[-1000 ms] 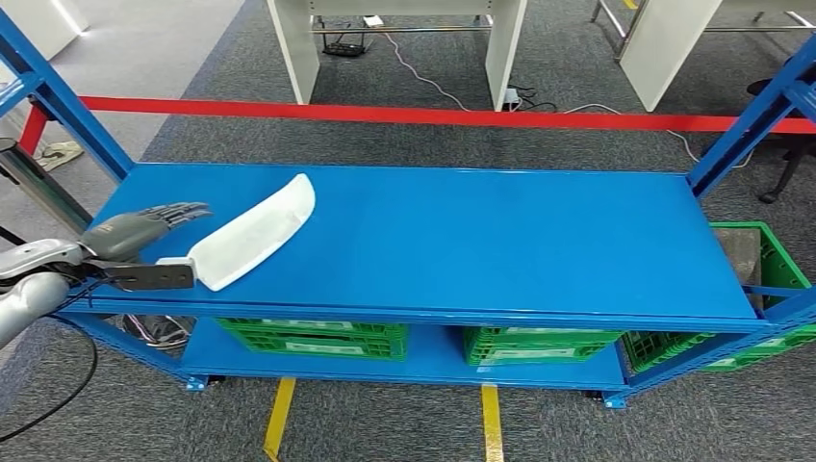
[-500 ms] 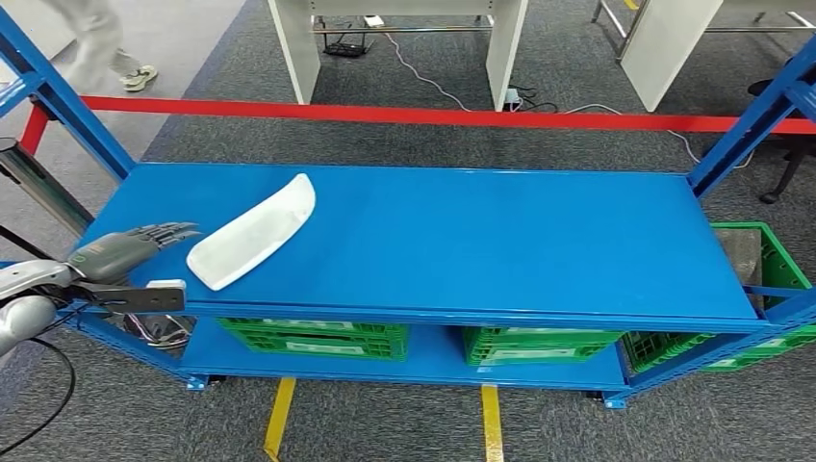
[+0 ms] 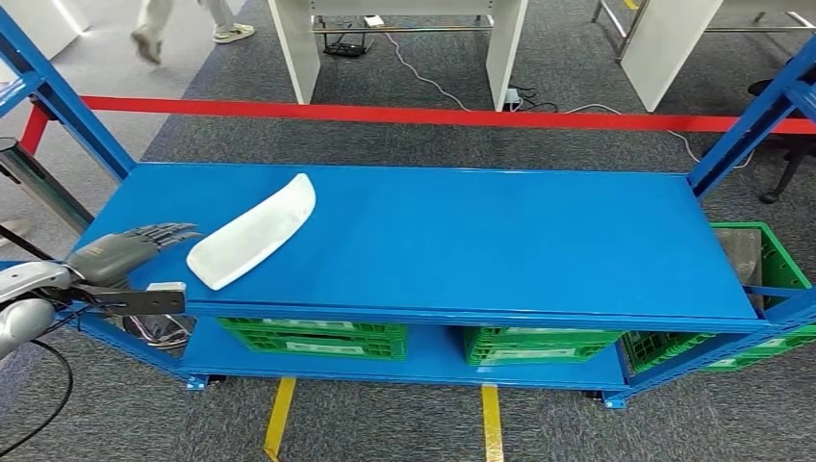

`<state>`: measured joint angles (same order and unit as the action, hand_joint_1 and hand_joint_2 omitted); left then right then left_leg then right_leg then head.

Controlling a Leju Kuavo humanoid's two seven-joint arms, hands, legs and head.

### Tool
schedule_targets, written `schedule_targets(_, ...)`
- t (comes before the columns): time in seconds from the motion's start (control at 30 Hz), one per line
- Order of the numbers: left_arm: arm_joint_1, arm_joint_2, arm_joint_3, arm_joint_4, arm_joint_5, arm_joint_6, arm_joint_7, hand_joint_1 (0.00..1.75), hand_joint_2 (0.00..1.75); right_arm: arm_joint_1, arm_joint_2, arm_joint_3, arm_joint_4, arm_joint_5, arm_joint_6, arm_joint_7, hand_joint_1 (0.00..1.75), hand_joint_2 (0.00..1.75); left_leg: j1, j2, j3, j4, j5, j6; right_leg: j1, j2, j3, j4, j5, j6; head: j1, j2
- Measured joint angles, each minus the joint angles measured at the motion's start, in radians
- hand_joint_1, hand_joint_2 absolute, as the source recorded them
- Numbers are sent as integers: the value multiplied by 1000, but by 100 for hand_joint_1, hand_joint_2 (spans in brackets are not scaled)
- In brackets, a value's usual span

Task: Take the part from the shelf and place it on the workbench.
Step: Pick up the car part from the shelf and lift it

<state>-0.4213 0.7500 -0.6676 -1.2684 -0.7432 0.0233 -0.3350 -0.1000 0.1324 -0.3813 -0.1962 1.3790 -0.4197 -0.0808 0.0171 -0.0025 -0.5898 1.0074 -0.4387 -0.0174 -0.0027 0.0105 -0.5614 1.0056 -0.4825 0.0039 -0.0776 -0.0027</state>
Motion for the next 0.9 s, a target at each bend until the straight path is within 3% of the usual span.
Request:
schedule_targets(0.6,-15,-73,11,81,-61,48,5,0,175,-3,0,10,0,10,3,0,0,0,0,0,0,0,0,0,0,0,-1,0,0,0,0,0)
schedule_targets(0.9,-64,-149,8,168,-95,70,-11,0,175,-11,0,23,0,16,4,-2,0,0,0,0,0,0,0,0,0,0,0,0,0,0,0,0)
